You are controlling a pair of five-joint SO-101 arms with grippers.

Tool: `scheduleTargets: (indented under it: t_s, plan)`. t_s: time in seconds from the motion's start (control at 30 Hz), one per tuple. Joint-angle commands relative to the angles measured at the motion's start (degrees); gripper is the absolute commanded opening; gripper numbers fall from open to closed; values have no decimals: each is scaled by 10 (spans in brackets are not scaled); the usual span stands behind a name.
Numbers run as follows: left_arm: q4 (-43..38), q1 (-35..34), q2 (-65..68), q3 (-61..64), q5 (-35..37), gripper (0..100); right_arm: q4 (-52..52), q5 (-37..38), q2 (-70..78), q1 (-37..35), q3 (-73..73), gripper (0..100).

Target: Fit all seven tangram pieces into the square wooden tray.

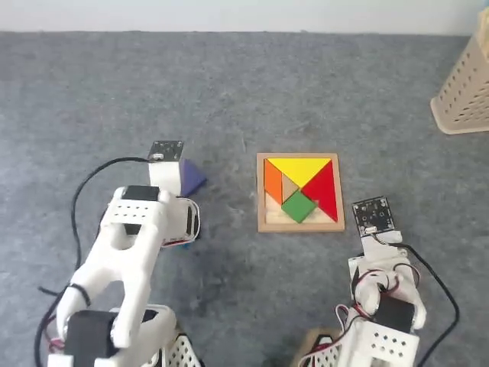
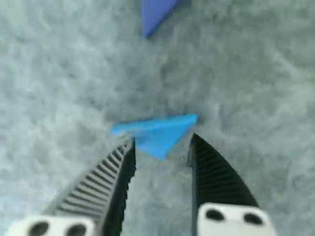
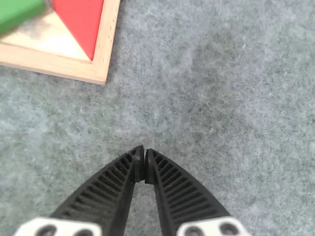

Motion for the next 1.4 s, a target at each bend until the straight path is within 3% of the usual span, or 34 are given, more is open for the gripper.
scheduleTargets:
  t_s: [0.0,0.17,0.33,0.47,0.57,0.83,1.03,1.23,1.37]
  plan:
    - [-11,-4,-21,0,8,174,6,4,-8,7,11,8]
    - [-40,-4,-21,12,10,173,6,4,-8,7,11,8]
    - [-79,-4,-21,29,92,137,6,4,-8,7,11,8]
    - [-88,-4,-21,39,91,71,6,4,-8,7,11,8]
    - [-86,-4,-21,39,83,77,6,4,-8,7,11,8]
    - [-82,-60,-26,4,-21,160,6,4,-8,7,11,8]
    - [4,-76,-21,-71,-244,160,6,4,-8,7,11,8]
    - [28,-71,-21,-73,-302,160,6,4,-8,7,11,8]
    - [30,-13,-21,-44,-327,160,6,4,-8,7,11,8]
